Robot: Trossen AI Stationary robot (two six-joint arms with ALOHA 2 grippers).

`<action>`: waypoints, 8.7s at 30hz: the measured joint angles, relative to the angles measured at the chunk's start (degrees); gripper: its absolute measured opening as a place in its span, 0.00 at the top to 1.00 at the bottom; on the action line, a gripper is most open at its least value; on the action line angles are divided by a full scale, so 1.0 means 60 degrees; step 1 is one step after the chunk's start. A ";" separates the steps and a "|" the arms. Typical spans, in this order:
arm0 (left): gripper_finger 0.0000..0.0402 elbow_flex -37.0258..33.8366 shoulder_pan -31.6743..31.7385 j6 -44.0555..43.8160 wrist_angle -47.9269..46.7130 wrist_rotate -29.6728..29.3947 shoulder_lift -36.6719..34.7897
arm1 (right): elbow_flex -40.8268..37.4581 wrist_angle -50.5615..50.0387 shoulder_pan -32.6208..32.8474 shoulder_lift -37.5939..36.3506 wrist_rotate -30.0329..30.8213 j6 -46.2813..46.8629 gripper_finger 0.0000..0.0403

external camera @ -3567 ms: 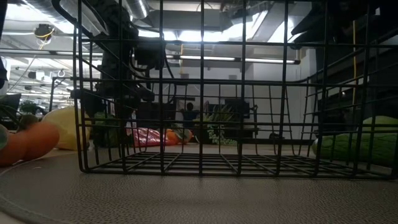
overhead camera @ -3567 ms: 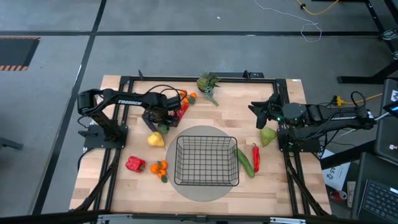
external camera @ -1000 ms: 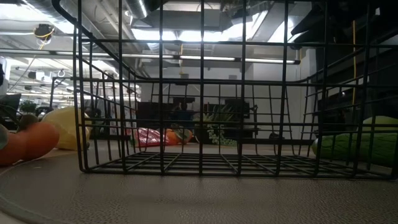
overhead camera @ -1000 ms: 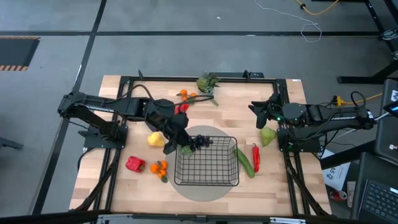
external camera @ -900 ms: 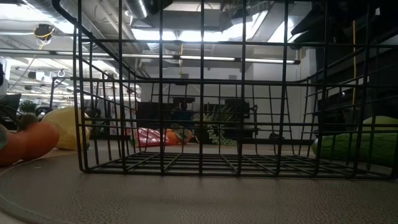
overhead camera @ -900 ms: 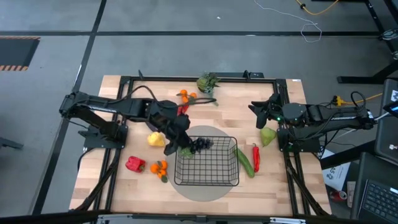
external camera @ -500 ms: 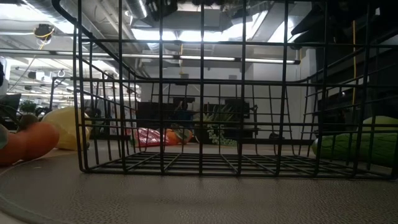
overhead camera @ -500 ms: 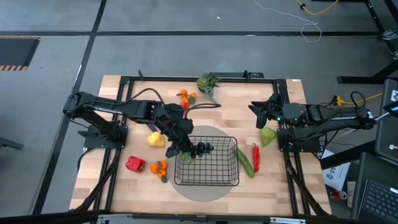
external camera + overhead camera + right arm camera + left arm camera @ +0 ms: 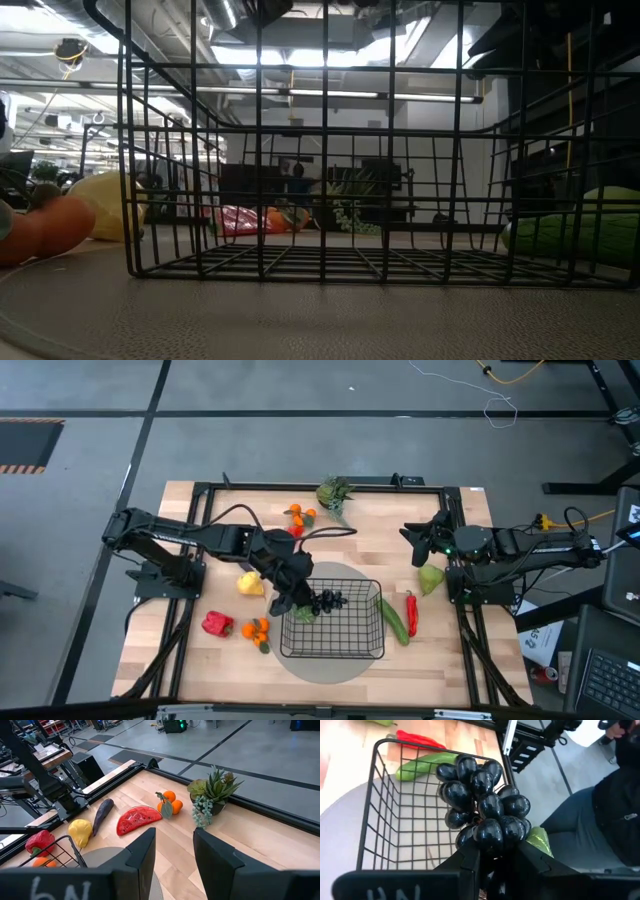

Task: Build produce basket
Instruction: Put the black grapes into the black wire basket, then put the orange tangerines into the black wire basket

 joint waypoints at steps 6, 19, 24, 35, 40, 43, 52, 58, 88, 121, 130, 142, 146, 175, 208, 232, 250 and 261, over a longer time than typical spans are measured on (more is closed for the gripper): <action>0.83 0.0000 -0.0059 -0.0880 -0.0001 -0.0198 0.0001 | 0.0000 -0.0004 -0.0001 0.0000 0.0003 -0.0005 0.67; 0.75 0.0000 -0.0403 -0.2093 -0.0037 -0.0191 0.0001 | 0.0000 -0.0004 0.0002 0.0000 0.0003 -0.0001 0.67; 0.65 0.0000 -0.0550 -0.2464 -0.0041 -0.0315 0.0004 | 0.0000 -0.0004 0.0003 0.0000 -0.0001 -0.0005 0.67; 0.60 0.0000 -0.0555 -0.2562 0.0004 -0.0662 0.0004 | 0.0000 -0.0087 0.0003 0.0000 -0.0081 -0.0008 0.67; 0.60 0.0000 -0.0506 -0.2679 0.0048 -0.0660 0.0003 | 0.0000 -0.0126 -0.0001 0.0000 -0.0085 -0.0008 0.67; 0.60 0.0000 -0.0444 -0.2679 0.0050 -0.0671 0.0001 | 0.0000 -0.0135 0.0001 -0.0001 -0.0085 -0.0012 0.67; 0.59 0.0000 0.0061 -0.2674 0.0043 -0.0667 -0.0004 | 0.0000 -0.0135 0.0000 0.0000 -0.0081 -0.0012 0.67; 0.59 0.0000 0.0769 -0.2353 0.0043 -0.0646 -0.0014 | 0.0000 -0.0135 -0.0001 0.0000 -0.0081 -0.0013 0.67; 0.59 0.0015 0.4903 -0.1981 -0.1467 -0.4811 0.1411 | 0.0000 -0.0138 0.0003 -0.0004 0.0097 -0.0016 0.67; 0.59 0.0000 0.5919 -0.1907 -0.0844 -0.4924 0.3563 | 0.0000 -0.0138 -0.0001 0.0000 0.0170 -0.0056 0.67; 0.59 0.0000 0.5981 -0.1746 -0.0376 -0.4915 0.3563 | 0.0000 -0.0135 -0.0001 0.0000 0.0242 -0.0052 0.67; 0.59 -0.0003 0.5977 -0.1414 0.0252 -0.4626 0.3885 | 0.0000 -0.0135 0.0001 -0.0004 0.0247 -0.0045 0.67; 0.59 0.0006 0.5908 -0.1538 0.0316 -0.4621 0.4052 | 0.0000 -0.0135 0.0002 -0.0004 0.0247 -0.0037 0.67; 0.59 0.0036 0.6221 -0.1424 0.0714 -0.4549 0.4497 | 0.0000 -0.0135 0.0001 0.0000 0.0276 -0.0081 0.67; 0.59 0.0004 0.5777 -0.1936 0.0743 -0.4405 0.4926 | 0.0004 -0.0138 0.0001 -0.0004 0.0258 -0.0018 0.67; 0.99 0.0001 0.5626 -0.2005 0.0528 -0.3153 0.4899 | 0.0004 -0.0138 -0.0001 0.0000 0.0250 -0.0034 0.67; 1.00 -0.0004 0.4558 -0.1729 0.0672 -0.3184 0.3011 | 0.0004 -0.0142 0.0002 0.0000 0.0250 -0.0045 0.67; 1.00 -0.0001 0.3443 -0.1719 0.1338 -0.3242 0.1496 | 0.0004 -0.0355 0.0002 0.0000 0.0183 -0.0052 0.67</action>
